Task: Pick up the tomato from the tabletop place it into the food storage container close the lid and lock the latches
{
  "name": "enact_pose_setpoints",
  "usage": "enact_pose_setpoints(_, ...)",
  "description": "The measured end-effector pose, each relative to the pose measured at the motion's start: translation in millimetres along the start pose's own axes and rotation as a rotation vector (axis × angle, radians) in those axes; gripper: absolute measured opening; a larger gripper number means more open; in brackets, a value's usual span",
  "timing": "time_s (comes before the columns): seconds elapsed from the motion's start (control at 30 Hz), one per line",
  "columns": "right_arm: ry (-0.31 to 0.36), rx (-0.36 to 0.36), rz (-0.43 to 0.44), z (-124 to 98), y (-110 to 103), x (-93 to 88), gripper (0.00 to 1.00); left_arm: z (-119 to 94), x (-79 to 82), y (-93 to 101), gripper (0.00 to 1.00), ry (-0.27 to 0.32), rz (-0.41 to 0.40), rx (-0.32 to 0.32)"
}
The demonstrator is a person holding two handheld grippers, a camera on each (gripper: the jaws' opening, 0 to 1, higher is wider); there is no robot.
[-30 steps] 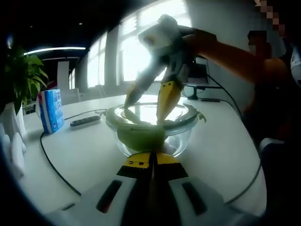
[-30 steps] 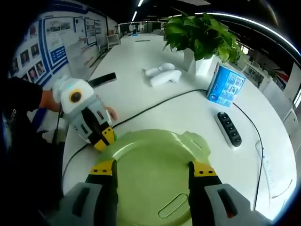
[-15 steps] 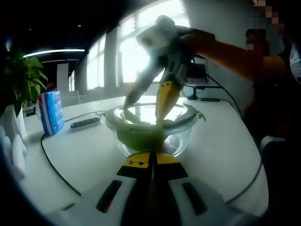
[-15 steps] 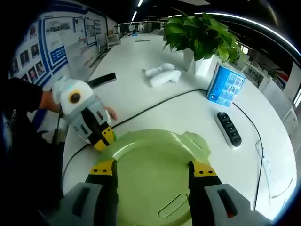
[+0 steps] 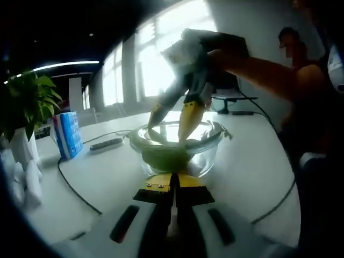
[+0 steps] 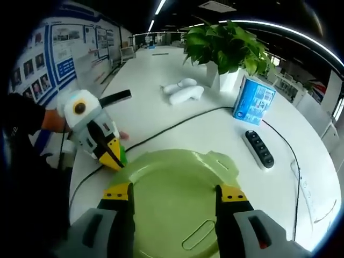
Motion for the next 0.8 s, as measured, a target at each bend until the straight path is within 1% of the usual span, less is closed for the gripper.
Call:
enact_pose_setpoints(0.07,0.016,-0.015,0.011,-2,0,-2.0,0.55,-1,2.6,0.0,0.00,0.008,-0.006,-0.003)
enact_pose_setpoints(0.13,0.034,-0.029,0.016,-4,-2,-3.3,0.53,3,0.9,-3.4,0.00,0.001,0.008,0.002)
enact_pose_setpoints(0.2,0.034,-0.006,0.007,-8,-12,-6.1,0.45,7,0.1,-8.1,0.00,0.004,0.001,0.006)
enact_pose_setpoints(0.27,0.027,-0.010,0.015,-11,-18,-9.1,0.40,8,2.8,-10.1,0.00,0.021,-0.016,0.001)
enact_pose_setpoints(0.3,0.024,-0.022,0.024,-13,-18,-10.5,0.40,9,5.6,-11.4,0.00,0.034,-0.028,0.001)
enact_pose_setpoints(0.33,0.024,-0.034,0.023,-14,-18,-11.7,0.41,11,9.7,-9.4,0.00,0.054,-0.069,-0.020)
enact_pose_setpoints(0.37,0.028,-0.049,0.020,-16,-17,-12.7,0.43,11,8.5,-9.1,0.00,0.035,-0.081,-0.030)
enact_pose_setpoints(0.4,0.043,-0.080,0.019,-18,-14,-12.5,0.44,12,9.1,-10.6,0.00,0.037,-0.071,-0.028)
enact_pose_setpoints(0.47,0.059,-0.096,0.027,-19,-15,-13.6,0.44,12,8.5,-11.6,0.00,0.043,-0.061,-0.023)
enact_pose_setpoints(0.53,0.084,-0.131,0.034,-20,-14,-13.5,0.45,12,6.6,-10.8,0.00,0.054,-0.061,-0.021)
enact_pose_setpoints(0.57,0.104,-0.145,0.019,-21,-15,-12.6,0.45,12,5.2,-10.9,0.00,0.058,-0.064,-0.020)
enact_pose_setpoints(0.6,0.114,-0.155,0.015,-22,-15,-13.0,0.45,12,4.4,-10.6,0.00,0.078,-0.086,-0.023)
enact_pose_setpoints(0.63,0.120,-0.167,0.012,-23,-15,-13.4,0.46,11,2.4,-9.9,0.00,0.072,-0.095,-0.029)
enact_pose_setpoints(0.67,0.136,-0.192,-0.008,-25,-13,-12.8,0.47,10,2.9,-8.2,0.00,0.061,-0.068,-0.029)
enact_pose_setpoints(0.7,0.146,-0.208,-0.013,-27,-12,-13.7,0.50,9,7.2,-7.9,0.00,0.089,-0.052,-0.028)
enact_pose_setpoints(0.73,0.155,-0.228,-0.013,-30,-11,-15.6,0.52,7,12.5,-6.5,0.00,0.112,-0.059,-0.031)
enact_pose_setpoints(0.77,0.167,-0.233,-0.015,-32,-12,-17.4,0.52,6,14.0,-6.2,0.00,0.118,-0.064,-0.035)
enact_pose_setpoints(0.8,0.194,-0.236,-0.018,-33,-13,-18.1,0.52,4,19.2,-6.7,0.00,0.145,-0.068,-0.036)
Point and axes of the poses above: the point that each gripper's makers call its tool centre point, and the gripper's own axes: z roughly forward along the fingers, y roughly to its right, x roughly out of its top, the point moved 2 cm from there along -z, roughly backward along the fingers, and after that the axes turned 2 degrees about x, right-handed, at the moved point
